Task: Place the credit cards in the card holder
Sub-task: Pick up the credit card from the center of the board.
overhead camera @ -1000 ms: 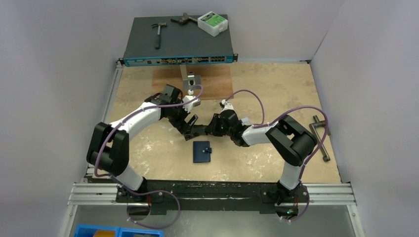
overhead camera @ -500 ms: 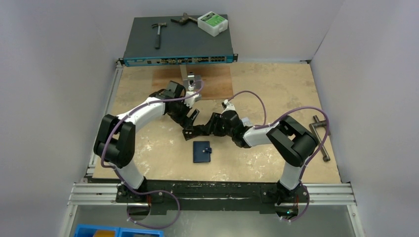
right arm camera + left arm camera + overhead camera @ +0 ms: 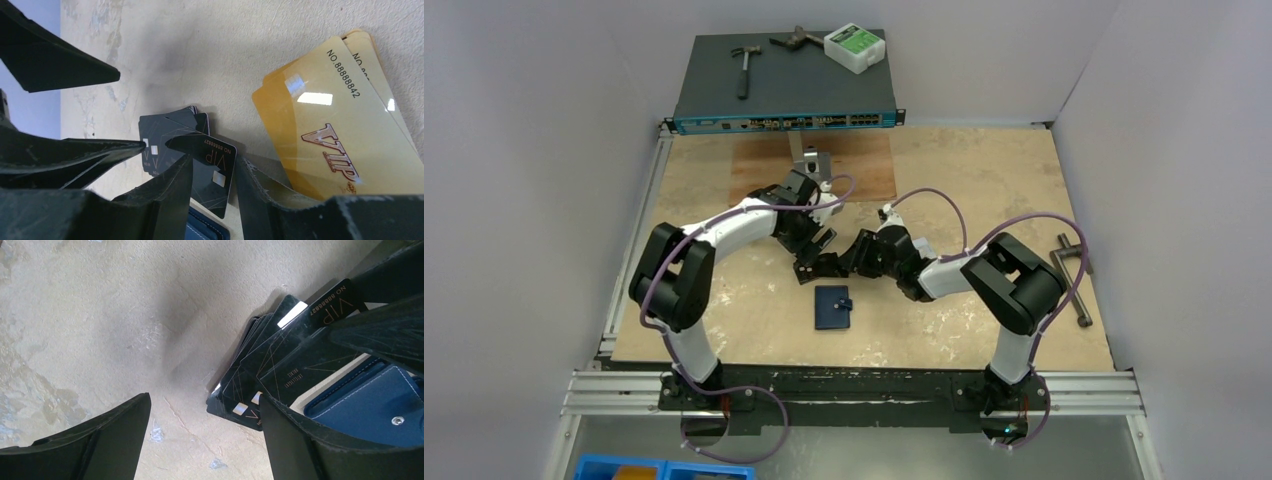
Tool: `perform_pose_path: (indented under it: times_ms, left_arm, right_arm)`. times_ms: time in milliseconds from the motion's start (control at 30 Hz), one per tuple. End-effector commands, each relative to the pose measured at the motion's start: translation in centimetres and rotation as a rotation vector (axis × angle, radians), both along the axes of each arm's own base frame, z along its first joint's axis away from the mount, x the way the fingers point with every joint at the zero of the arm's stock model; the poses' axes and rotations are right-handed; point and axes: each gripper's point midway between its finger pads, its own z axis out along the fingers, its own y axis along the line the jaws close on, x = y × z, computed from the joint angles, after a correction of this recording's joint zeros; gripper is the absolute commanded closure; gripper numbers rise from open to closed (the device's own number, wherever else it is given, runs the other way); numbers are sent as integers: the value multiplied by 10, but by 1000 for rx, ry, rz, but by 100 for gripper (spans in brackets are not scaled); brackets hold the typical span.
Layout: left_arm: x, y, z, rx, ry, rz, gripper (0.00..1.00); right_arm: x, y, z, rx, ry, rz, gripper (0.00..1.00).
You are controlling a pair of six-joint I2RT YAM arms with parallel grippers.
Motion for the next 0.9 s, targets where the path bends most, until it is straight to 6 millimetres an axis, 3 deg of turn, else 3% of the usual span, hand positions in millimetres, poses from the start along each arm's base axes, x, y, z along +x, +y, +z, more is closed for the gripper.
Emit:
perform_pose_path:
  times_ms: [0, 567, 733, 867]
  left_arm:
    - [13, 0, 8, 35, -44, -17, 21]
    - [14, 7, -4, 121, -30, -46, 23]
    - [14, 5, -2, 120, -34, -55, 24]
    - [12, 6, -2, 126, -32, -61, 25]
  right_arm:
    - [-18, -13, -23, -40, 85, 0, 62]
    - [-42, -15, -28, 28, 165, 18, 65]
    - [-41, -11, -32, 23, 177, 28, 68]
    - [-42, -13, -37, 8, 188, 24, 78]
